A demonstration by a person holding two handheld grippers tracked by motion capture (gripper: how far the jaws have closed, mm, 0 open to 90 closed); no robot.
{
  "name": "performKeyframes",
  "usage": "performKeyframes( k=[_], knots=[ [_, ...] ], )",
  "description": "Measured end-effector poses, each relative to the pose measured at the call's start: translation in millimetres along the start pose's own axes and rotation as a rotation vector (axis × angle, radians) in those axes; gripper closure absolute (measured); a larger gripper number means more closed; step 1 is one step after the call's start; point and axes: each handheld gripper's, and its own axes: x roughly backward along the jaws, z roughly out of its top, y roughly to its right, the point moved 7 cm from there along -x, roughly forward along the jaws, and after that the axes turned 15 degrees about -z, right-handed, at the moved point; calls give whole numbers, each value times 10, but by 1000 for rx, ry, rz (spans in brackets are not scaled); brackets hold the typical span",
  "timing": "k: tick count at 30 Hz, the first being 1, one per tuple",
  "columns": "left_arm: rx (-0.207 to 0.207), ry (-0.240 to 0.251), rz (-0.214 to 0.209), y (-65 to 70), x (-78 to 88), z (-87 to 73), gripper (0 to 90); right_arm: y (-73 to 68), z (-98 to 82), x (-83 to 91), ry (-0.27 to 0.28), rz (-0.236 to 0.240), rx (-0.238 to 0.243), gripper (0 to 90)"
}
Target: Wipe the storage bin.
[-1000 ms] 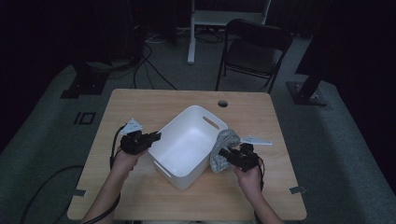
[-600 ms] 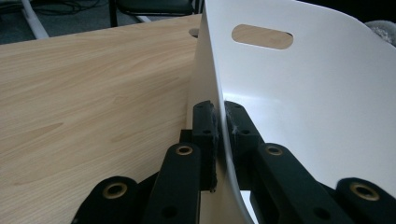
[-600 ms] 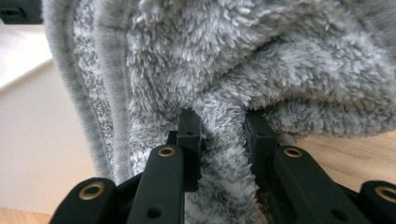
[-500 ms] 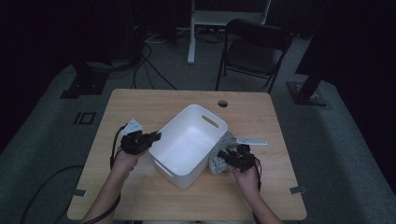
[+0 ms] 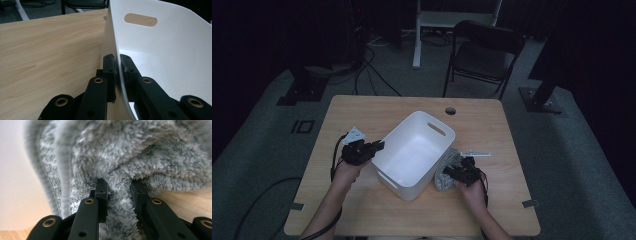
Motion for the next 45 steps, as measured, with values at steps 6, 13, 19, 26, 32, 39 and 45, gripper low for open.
performKeyframes(
  k=[6, 13, 19, 26, 32, 39, 45],
  knots=[
    [3, 9, -6, -7, -7, 8, 833, -22, 183, 352, 111, 29, -4, 731],
    [-8, -11, 5, 14, 27, -4, 815, -148, 419, 807, 261, 89, -1, 731],
    [-13, 7, 18, 76, 161, 42, 791, -323, 492, 998, 310, 138, 19, 731],
    [2, -15, 8, 103, 184, -3, 792, -400, 449, 929, 295, 140, 43, 731],
    [-7, -33, 26, 105, 166, -3, 802, -431, 417, 835, 284, 131, 61, 731],
    [-42, -64, 71, 107, 109, -23, 836, -436, 385, 795, 286, 113, 79, 734],
    [-47, -56, 66, 105, 105, -24, 842, -442, 348, 747, 289, 92, 97, 737]
  ],
)
